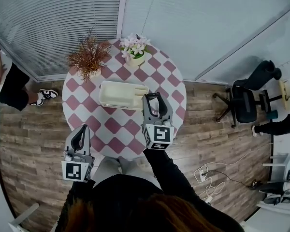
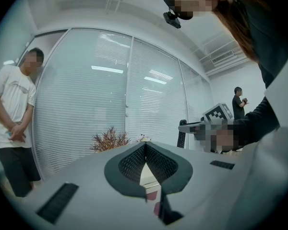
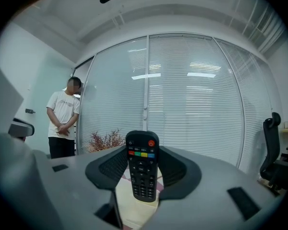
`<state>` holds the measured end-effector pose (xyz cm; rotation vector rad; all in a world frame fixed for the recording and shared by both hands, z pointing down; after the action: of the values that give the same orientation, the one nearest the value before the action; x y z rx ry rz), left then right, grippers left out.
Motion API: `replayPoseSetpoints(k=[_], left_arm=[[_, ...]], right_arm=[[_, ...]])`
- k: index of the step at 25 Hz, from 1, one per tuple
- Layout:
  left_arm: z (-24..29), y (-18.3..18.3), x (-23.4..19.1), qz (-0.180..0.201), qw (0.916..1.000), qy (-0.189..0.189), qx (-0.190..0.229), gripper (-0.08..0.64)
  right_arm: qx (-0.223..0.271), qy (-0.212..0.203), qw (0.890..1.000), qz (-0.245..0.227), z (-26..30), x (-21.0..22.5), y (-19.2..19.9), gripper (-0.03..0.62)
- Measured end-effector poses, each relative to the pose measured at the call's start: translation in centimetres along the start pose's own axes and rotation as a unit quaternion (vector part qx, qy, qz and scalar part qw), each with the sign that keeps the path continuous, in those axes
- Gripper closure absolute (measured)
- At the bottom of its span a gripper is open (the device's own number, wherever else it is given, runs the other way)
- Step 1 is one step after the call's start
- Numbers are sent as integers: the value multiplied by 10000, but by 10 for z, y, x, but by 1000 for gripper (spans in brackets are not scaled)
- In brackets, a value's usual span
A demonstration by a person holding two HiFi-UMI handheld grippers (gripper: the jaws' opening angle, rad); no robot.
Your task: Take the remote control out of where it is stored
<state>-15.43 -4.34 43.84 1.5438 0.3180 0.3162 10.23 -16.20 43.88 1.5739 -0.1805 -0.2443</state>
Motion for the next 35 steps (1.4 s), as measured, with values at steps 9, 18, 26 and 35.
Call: replayPoseSetpoints(k=[9, 18, 26, 35], left_arm=[[4, -5, 6, -18, 10000, 21, 50, 554], [6, 0, 10, 2, 10000, 46, 36, 554], [14, -2, 15, 75, 9998, 179, 48, 554], [15, -4, 15, 32, 9998, 182, 69, 554]], right_arm=[[-30, -96, 9999, -29, -17, -4, -3, 385], [-96, -164, 9998, -69, -33, 2, -2, 385], [-349, -281, 9990, -80, -58, 0, 9, 385], [-506, -336, 9981, -46, -77, -6, 18, 385]])
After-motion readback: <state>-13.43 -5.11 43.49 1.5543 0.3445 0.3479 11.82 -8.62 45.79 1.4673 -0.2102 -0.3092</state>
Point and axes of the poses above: the fingertips, and each gripper's own axes: z forward along the fingers, x to its right, y out of its underside, the point moved 3 cm from there along -z, backward along the fingers, and after that the axes turned 7 degrees about x, right-handed, at the moved point
